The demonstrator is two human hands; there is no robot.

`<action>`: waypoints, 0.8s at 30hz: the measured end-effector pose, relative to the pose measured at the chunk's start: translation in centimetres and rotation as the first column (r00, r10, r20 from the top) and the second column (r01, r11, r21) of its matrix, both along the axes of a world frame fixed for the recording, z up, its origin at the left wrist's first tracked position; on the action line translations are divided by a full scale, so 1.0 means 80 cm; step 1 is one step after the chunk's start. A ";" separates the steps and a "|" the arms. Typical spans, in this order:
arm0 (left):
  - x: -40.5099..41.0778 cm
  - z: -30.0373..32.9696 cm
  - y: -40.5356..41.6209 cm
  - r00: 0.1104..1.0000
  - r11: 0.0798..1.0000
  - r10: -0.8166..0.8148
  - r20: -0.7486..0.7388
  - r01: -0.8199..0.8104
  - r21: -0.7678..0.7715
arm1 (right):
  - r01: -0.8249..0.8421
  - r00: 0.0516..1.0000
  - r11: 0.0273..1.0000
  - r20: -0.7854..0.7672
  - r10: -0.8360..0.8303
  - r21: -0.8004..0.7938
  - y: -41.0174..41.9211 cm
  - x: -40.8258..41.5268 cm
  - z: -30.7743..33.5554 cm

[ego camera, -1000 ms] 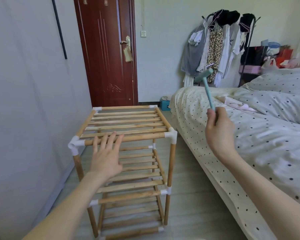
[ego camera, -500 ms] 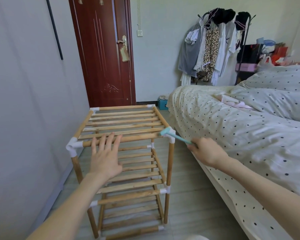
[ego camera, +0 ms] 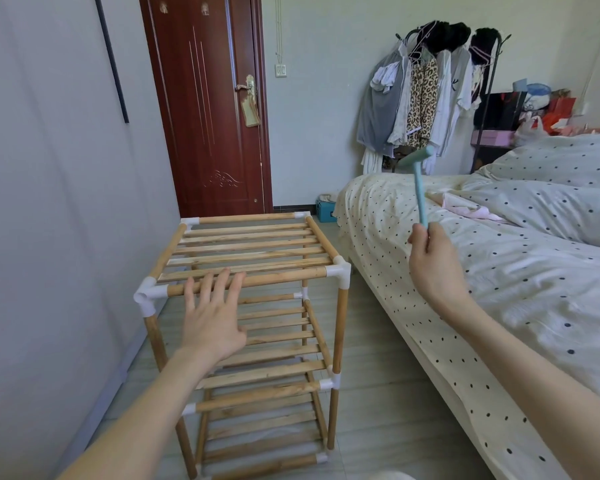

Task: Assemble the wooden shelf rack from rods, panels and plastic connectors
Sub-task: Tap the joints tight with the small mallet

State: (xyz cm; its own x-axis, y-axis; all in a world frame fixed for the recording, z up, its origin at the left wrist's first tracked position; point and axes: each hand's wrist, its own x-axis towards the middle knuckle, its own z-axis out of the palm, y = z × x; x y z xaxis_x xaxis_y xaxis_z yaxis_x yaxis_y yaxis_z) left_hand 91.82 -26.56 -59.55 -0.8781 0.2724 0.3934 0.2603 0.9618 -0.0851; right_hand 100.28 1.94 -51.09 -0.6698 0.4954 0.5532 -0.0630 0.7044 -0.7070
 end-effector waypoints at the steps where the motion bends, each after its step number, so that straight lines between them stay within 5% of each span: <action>1: 0.001 -0.001 0.000 1.000 1.000 0.000 -0.003 0.000 0.002 | 0.011 0.997 0.997 0.079 -0.017 0.075 -0.005 0.000 -0.009; 3: 0.002 -0.003 -0.002 1.000 1.000 0.000 -0.007 0.000 0.001 | -0.168 0.851 0.968 0.524 0.046 0.187 -0.011 -0.002 -0.030; 5: 0.002 -0.004 -0.002 1.000 1.000 -0.008 -0.012 0.008 0.001 | -0.275 0.737 0.951 0.667 0.112 0.145 -0.002 -0.005 -0.023; 6: 0.003 -0.004 -0.002 1.000 1.000 -0.013 -0.014 0.013 0.008 | -0.250 0.815 0.960 0.562 0.140 0.124 0.003 -0.009 -0.014; 8: 0.003 -0.003 -0.002 1.000 1.000 -0.013 -0.010 0.013 0.016 | -0.060 0.992 0.998 0.105 0.063 -0.030 0.006 -0.012 -0.001; 9: 0.003 -0.004 -0.002 1.000 1.000 -0.010 -0.007 0.010 0.012 | 0.007 0.998 0.995 -0.063 -0.014 -0.097 0.003 -0.009 -0.003; 10: 0.003 -0.004 -0.002 1.000 1.000 -0.007 -0.008 0.007 0.009 | 0.035 0.997 0.996 -0.064 -0.040 -0.079 -0.002 -0.004 -0.007; 11: 0.002 -0.005 -0.002 1.000 1.000 -0.005 -0.011 0.005 0.004 | 0.006 0.994 1.000 0.110 -0.005 -0.013 -0.007 -0.004 -0.019; 13: 0.002 -0.004 -0.002 1.000 1.000 -0.002 -0.010 0.002 -0.008 | -0.174 0.821 0.971 0.568 0.049 0.167 -0.012 0.000 -0.041; 14: 0.002 -0.004 -0.002 1.000 1.000 -0.001 -0.010 0.001 -0.009 | -0.253 0.737 0.948 0.673 0.058 0.194 -0.006 -0.003 -0.041; 16: 0.003 -0.002 -0.001 1.000 1.000 -0.006 -0.006 0.006 -0.007 | -0.253 0.831 0.957 0.539 0.139 0.143 0.004 -0.009 -0.024; 18: 0.003 0.000 0.000 1.000 1.000 -0.010 -0.005 0.010 0.003 | -0.059 0.992 0.998 0.111 0.058 0.007 0.005 -0.013 -0.004; 20: 0.004 0.001 0.000 1.000 1.000 -0.009 -0.007 0.009 0.000 | 0.035 0.987 0.995 -0.155 -0.049 -0.097 -0.001 -0.008 -0.005; 21: 0.005 0.000 -0.001 1.000 1.000 -0.006 -0.008 0.005 -0.007 | 0.047 0.998 0.998 -0.041 -0.048 -0.040 -0.003 -0.008 -0.014; 22: 0.006 0.000 -0.001 1.000 1.000 -0.004 -0.008 0.004 -0.015 | 0.012 0.973 0.998 0.229 -0.027 0.067 -0.007 -0.008 -0.030; 24: 0.006 -0.002 -0.001 1.000 1.000 -0.007 -0.015 0.006 -0.016 | -0.176 0.766 0.956 0.643 -0.016 0.234 -0.004 -0.011 -0.055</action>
